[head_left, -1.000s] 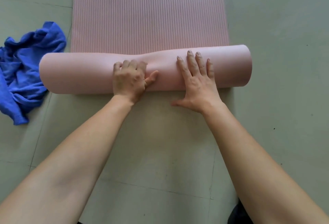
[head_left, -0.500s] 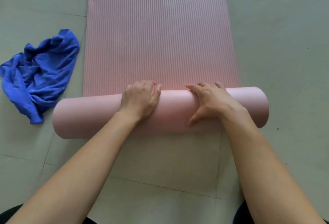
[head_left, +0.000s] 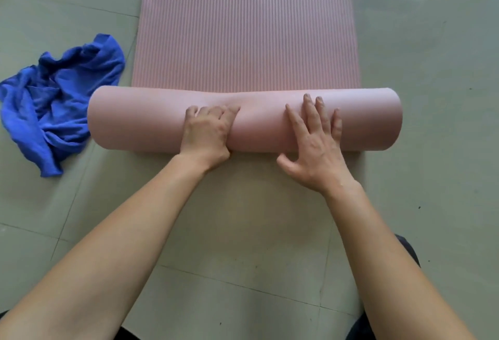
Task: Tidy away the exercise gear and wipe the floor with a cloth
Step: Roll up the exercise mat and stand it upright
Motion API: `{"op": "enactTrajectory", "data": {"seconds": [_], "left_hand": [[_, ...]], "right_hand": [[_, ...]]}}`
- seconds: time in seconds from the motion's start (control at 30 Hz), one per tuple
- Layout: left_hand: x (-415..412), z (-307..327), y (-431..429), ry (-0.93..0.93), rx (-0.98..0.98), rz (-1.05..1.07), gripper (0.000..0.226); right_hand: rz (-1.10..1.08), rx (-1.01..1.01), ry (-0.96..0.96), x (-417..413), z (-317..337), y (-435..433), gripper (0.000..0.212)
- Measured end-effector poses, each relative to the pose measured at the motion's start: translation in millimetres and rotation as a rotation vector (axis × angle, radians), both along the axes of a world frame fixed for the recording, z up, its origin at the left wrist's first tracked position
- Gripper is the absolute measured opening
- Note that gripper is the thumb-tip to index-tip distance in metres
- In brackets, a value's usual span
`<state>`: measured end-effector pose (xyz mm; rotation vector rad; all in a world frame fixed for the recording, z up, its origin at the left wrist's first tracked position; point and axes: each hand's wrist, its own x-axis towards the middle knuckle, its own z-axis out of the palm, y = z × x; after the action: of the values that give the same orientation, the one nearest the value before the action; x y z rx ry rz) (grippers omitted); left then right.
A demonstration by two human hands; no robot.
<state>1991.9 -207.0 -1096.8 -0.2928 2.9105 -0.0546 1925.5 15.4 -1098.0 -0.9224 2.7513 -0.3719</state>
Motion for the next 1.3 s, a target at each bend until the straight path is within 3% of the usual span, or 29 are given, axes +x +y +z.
{"op": "enactTrajectory", "data": {"seconds": [0.07,0.13,0.27,0.4,0.47,0.53,0.6,0.67,0.77,0.87,0.93,1.03,1.13,1.23,1.3], "left_hand": [[-8.2,16.1,-6.0,-0.024,0.068,0.008,0.081],[-12.9,31.7,-10.0,-0.094,0.150,-0.023,0.078],[-2.9,45.3,-3.7,-0.340,0.183,-0.070,0.110],[12.8,45.4,12.8,-0.197,0.071,-0.117,0.125],[12.8,37.1,23.5,-0.141,-0.031,-0.139,0.134],[4.1,23.8,27.5,-0.140,-0.067,-0.069,0.143],[-10.6,12.6,26.4,-0.129,-0.078,0.001,0.141],[-24.7,7.5,25.3,-0.095,-0.099,0.040,0.122],[-38.9,9.9,21.2,-0.047,-0.063,0.065,0.097],[-40.7,23.7,9.9,-0.036,0.028,0.032,0.090],[-38.7,38.6,0.5,-0.108,0.117,-0.012,0.094],[-29.6,58.4,-9.9,-0.339,0.263,-0.064,0.104],[-14.7,62.4,-11.0,-0.463,0.321,-0.048,0.111],[1.0,59.4,0.3,-0.374,0.289,-0.048,0.117],[9.9,52.6,10.3,-0.227,0.221,-0.065,0.129]], "right_hand": [[0.003,0.059,0.061,6.6,-0.1,2.1,0.124],[-0.035,0.064,0.106,10.9,1.2,1.2,0.137],[0.005,0.092,0.141,2.8,11.0,-0.2,0.129],[0.010,0.114,0.056,-20.6,24.3,-8.6,0.124],[-0.071,0.014,0.158,-21.8,23.6,-16.6,0.106],[-0.193,-0.166,0.293,-18.0,19.0,-21.8,0.073],[-0.255,-0.248,0.310,-16.4,15.3,-20.3,0.061],[-0.228,-0.221,0.248,-18.3,14.8,-14.1,0.067],[-0.138,-0.087,0.165,-20.6,13.5,-3.4,0.098],[-0.053,0.052,0.122,-17.3,14.9,-0.3,0.131],[-0.015,0.101,0.105,-12.1,17.0,-0.2,0.141],[0.028,0.142,0.102,-7.3,26.0,-1.4,0.138],[0.113,0.209,-0.029,-15.7,41.6,-2.7,0.136],[0.109,0.183,-0.127,-28.8,50.9,-3.5,0.135],[0.034,0.137,-0.057,-30.4,48.4,-4.1,0.122]]}}
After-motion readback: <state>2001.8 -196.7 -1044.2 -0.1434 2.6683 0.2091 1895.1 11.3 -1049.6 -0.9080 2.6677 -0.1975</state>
